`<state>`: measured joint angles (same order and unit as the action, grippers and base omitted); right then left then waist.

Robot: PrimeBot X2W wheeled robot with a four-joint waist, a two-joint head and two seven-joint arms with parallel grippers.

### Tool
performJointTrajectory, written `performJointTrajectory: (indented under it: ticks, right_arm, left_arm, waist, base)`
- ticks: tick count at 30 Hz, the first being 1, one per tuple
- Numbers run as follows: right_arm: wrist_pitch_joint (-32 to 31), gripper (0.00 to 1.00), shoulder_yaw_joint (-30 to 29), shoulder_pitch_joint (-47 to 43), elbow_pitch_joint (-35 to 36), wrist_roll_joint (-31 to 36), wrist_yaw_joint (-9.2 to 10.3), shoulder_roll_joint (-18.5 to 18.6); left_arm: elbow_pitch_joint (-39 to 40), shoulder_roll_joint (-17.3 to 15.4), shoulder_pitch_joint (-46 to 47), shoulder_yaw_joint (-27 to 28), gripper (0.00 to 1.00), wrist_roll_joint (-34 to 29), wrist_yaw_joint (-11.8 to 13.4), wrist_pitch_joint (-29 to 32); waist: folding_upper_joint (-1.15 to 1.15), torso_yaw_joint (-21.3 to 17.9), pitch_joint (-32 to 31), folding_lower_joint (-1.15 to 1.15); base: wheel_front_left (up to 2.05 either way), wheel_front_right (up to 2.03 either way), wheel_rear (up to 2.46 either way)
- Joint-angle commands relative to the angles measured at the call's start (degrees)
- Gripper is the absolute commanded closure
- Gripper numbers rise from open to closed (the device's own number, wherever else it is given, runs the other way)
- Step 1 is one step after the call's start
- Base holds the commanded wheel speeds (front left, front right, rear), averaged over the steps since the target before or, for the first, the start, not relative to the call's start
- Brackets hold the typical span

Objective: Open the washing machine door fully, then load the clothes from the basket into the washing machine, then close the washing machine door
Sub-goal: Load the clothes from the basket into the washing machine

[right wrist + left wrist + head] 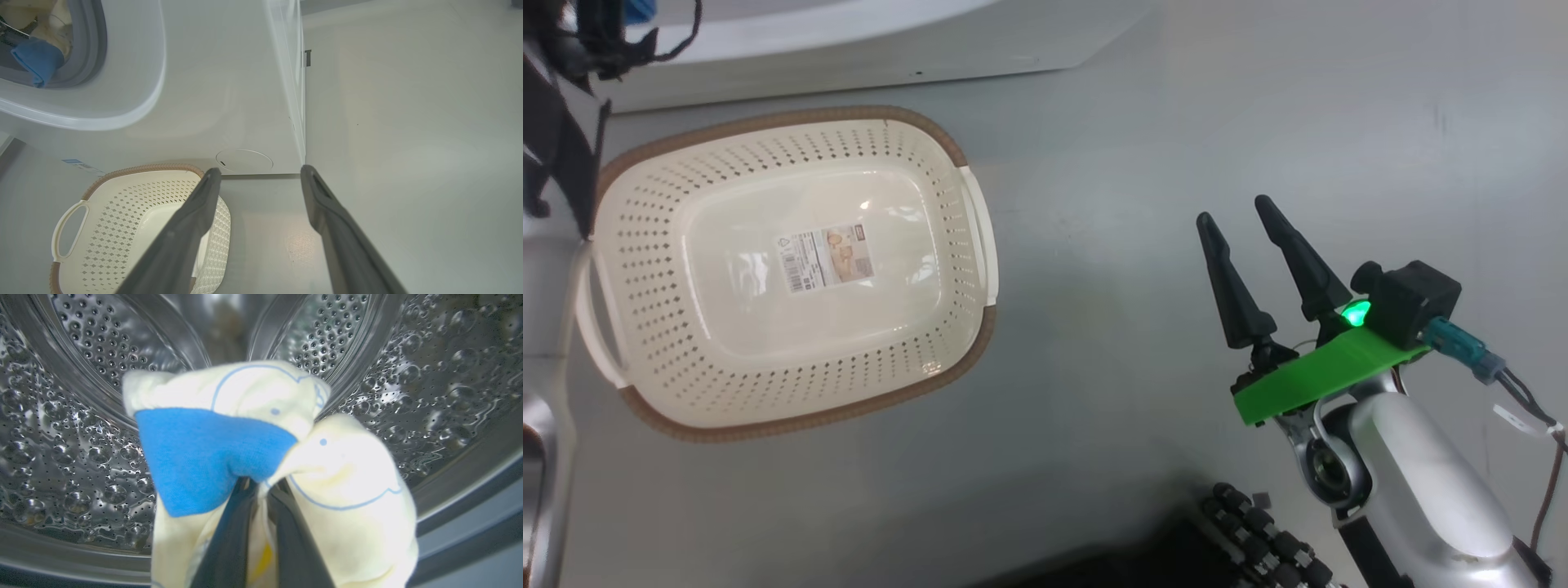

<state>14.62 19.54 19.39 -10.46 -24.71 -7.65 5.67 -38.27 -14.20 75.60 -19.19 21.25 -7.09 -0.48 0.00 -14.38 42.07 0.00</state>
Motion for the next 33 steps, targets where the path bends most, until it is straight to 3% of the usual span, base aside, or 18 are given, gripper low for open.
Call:
performJointTrajectory:
  ticks: [1,5,23,33]
  right_arm:
    - [0.38,0.0,1.07,-0.7,1.41,-0.44,0.16,-0.08]
    - [0.38,0.0,1.26,-0.88,1.45,-0.51,0.16,-0.29]
    - [0.38,0.0,4.62,-1.22,1.03,-1.08,0.16,-1.53]
    - [0.38,0.0,5.93,-1.34,0.42,-1.65,0.16,-1.81]
  left_arm:
    - [1.03,-2.73,2.9,0.68,1.0,-0.14,-0.16,0.21]
    - [-0.45,-3.53,6.21,-0.77,1.0,-0.9,-0.24,0.46]
    - [-9.85,-1.67,19.27,-7.85,1.0,-3.42,-0.37,0.92]
    - [-10.32,-2.61,25.55,-11.92,1.0,-8.84,0.65,-13.22]
  waist:
    - [0.0,-0.99,1.85,0.0]
    - [0.0,-1.42,4.11,0.0]
    - [0.0,-3.21,8.08,0.0]
    - [0.0,-4.23,7.94,0.0]
  base:
    - [0.0,0.0,0.0]
    - [0.0,0.0,0.0]
    - [0.0,0.0,0.0]
    - [0.0,0.0,0.0]
